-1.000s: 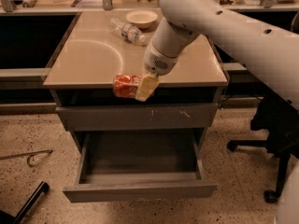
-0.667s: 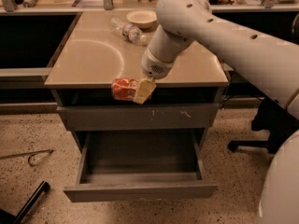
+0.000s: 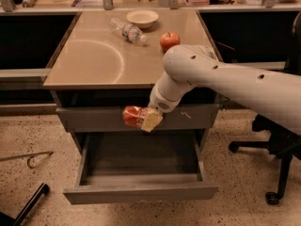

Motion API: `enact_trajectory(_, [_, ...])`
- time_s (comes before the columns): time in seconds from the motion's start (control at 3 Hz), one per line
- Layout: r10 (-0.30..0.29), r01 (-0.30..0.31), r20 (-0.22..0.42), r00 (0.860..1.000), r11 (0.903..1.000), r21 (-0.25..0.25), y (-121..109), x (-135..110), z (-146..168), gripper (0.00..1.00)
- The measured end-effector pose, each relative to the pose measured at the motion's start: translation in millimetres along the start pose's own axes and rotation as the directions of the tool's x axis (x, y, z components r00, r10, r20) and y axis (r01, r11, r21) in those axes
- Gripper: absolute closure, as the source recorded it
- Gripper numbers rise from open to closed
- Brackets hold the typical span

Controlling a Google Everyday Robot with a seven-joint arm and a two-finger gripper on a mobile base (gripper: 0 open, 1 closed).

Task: Place coke can into middle drawer

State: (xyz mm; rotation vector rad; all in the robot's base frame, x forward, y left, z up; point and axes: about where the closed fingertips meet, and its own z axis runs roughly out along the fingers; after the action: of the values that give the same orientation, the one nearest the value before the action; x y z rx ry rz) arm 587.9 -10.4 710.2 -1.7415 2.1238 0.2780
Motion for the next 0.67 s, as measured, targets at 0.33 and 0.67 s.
enact_trajectory(0.33, [0.000,0.000,0.000,1.000,1.0000,0.000,0,0,0,1.00])
enact_trajectory(0.67, [0.023,-0.022,0.043,0.999,0.9996,-0.018,0,11,37,1.00])
